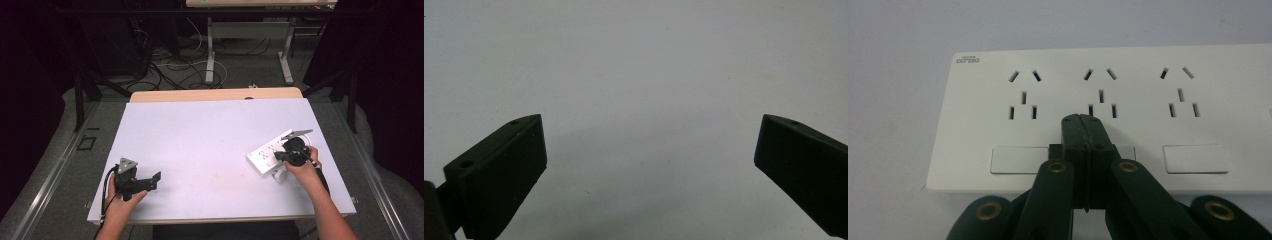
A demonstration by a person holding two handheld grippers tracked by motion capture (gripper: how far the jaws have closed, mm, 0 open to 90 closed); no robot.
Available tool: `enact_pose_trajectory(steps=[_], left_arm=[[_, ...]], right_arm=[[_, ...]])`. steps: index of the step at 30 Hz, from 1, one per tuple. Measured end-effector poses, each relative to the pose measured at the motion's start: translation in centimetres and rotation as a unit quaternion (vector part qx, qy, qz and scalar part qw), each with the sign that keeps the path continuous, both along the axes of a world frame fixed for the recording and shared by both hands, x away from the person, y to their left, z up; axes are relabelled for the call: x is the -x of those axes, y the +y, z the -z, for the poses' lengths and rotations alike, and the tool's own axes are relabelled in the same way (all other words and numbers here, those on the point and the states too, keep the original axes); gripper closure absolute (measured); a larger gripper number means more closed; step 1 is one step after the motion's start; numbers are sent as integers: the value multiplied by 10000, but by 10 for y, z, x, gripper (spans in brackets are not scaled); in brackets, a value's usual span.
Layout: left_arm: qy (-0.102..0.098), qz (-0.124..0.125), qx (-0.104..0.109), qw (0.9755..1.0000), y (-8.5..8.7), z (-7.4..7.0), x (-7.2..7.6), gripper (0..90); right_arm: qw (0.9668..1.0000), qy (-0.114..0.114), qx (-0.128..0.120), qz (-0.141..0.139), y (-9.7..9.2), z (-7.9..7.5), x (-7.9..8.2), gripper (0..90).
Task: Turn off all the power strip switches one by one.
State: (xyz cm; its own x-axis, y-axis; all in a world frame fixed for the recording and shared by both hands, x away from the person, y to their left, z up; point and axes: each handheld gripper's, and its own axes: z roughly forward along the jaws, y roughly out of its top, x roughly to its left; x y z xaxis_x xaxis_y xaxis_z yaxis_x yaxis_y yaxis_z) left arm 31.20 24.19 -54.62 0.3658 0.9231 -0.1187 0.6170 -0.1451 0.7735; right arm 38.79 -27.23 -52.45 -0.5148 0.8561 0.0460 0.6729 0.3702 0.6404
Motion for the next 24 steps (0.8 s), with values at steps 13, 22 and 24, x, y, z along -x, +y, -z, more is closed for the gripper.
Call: enact_pose_trajectory(steps=[13,22,24], left_arm=[[5,2,-14,10000,0,0,0,4],[2,-4,-13,10000,1,0,0,4],[2,4,-15,10000,1,0,0,4]], right_arm=[[9999,-83,-102,-64,1,-7,2,900],[9998,-50,-138,-125,3,-9,5,900],[9998,-86,-90,-165,4,-9,6,900]])
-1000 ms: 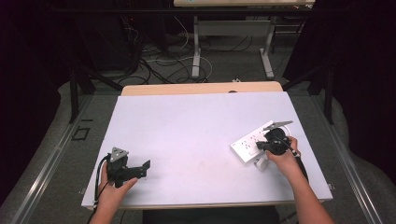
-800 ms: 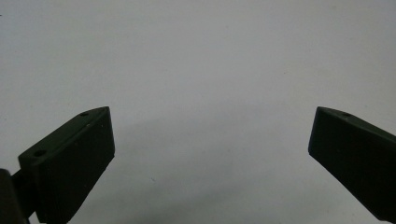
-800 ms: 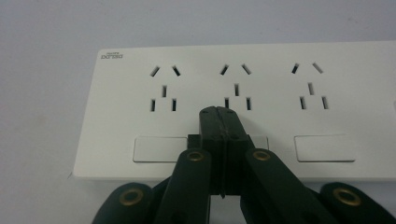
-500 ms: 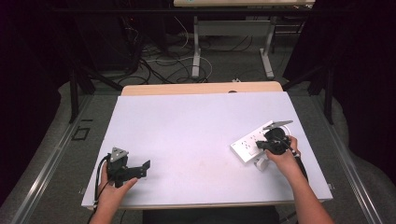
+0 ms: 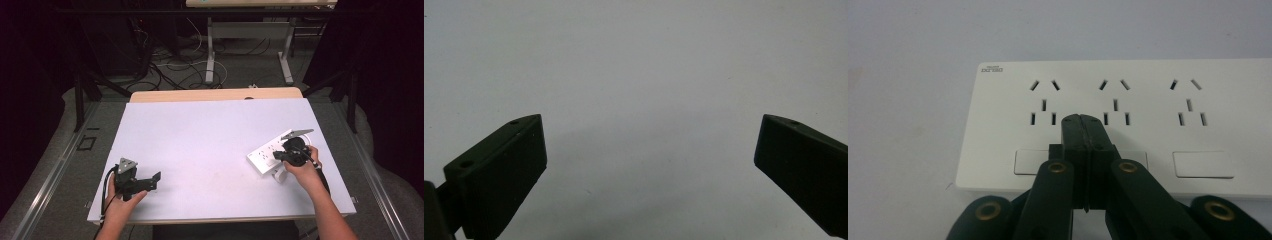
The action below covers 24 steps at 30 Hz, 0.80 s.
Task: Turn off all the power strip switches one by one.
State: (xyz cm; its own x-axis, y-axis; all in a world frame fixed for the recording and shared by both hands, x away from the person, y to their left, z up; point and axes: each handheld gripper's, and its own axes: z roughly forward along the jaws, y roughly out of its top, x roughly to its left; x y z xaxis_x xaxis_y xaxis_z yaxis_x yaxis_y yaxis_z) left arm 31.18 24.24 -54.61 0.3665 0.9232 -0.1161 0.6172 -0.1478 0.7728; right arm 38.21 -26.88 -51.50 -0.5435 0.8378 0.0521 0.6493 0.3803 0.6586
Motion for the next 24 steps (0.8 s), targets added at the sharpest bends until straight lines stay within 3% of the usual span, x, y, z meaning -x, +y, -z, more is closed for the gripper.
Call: enact_pose_trajectory(steps=[24], left_arm=[[-16,-17,11,10000,0,0,0,4]], right_arm=[[9995,88,84,-294,18,2,8,900]])
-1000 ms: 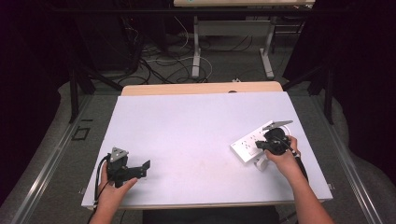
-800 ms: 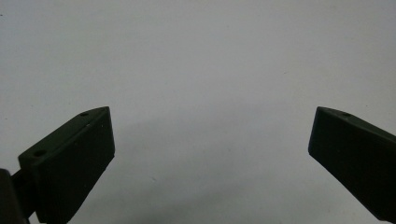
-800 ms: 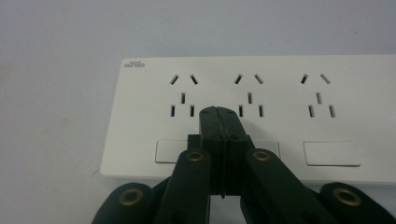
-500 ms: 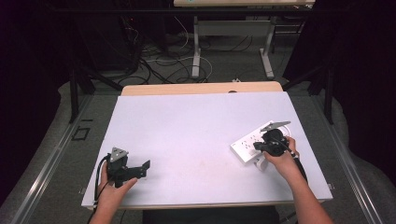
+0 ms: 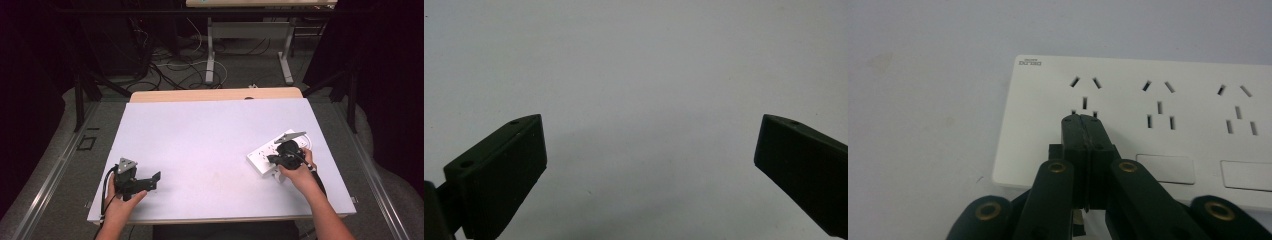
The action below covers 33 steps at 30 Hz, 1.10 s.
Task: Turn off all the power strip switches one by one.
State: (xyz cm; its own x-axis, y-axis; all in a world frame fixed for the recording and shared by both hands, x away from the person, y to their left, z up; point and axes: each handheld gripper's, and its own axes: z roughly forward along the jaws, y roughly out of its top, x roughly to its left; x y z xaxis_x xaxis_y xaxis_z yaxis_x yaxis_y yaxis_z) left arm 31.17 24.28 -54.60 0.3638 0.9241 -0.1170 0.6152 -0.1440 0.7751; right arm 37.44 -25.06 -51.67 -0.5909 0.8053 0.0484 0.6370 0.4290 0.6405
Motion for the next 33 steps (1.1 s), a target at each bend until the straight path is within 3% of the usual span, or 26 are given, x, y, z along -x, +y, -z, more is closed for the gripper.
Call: enact_pose_trajectory(steps=[6,33], left_arm=[[0,-10,1,10000,1,0,0,4],[-10,-8,-1,10000,1,0,0,4]], right_arm=[[9998,28,44,-186,7,3,1,900],[9997,76,57,-212,7,4,1,900]])
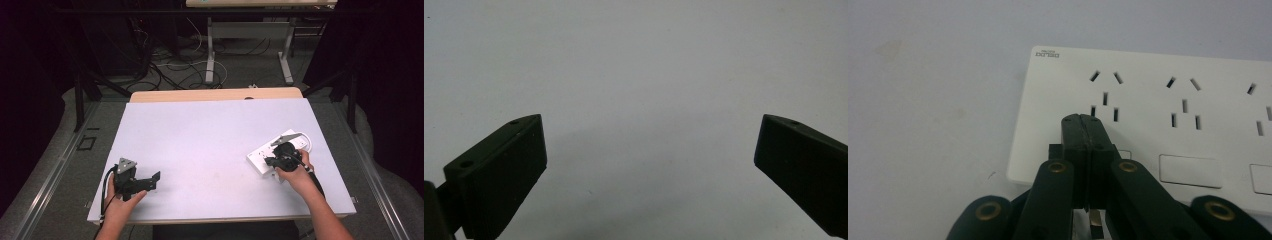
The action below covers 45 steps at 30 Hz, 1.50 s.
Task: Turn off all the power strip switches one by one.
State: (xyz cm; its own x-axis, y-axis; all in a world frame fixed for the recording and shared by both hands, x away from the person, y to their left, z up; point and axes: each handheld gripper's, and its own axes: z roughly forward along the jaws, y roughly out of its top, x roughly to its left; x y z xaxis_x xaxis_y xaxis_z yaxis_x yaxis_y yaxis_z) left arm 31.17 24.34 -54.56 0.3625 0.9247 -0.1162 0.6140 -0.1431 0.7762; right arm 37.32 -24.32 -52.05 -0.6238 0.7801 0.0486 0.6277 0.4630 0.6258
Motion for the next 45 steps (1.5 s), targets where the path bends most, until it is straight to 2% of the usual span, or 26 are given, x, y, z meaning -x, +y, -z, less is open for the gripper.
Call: enact_pose_trajectory(steps=[13,24,30,42,45], left_arm=[[-13,-8,6,10000,0,0,0,4],[-13,-2,12,10000,0,0,0,4],[-9,-3,5,10000,0,0,0,4],[6,-8,-1,10000,1,0,0,4],[8,-17,9,10000,0,0,0,4]], right_arm=[[10000,-17,-10,45,0,0,0,900],[9999,109,-12,48,2,2,0,900],[10000,57,32,75,2,2,0,900],[9999,101,-94,59,3,2,0,898],[9999,85,-120,58,3,0,0,871]])
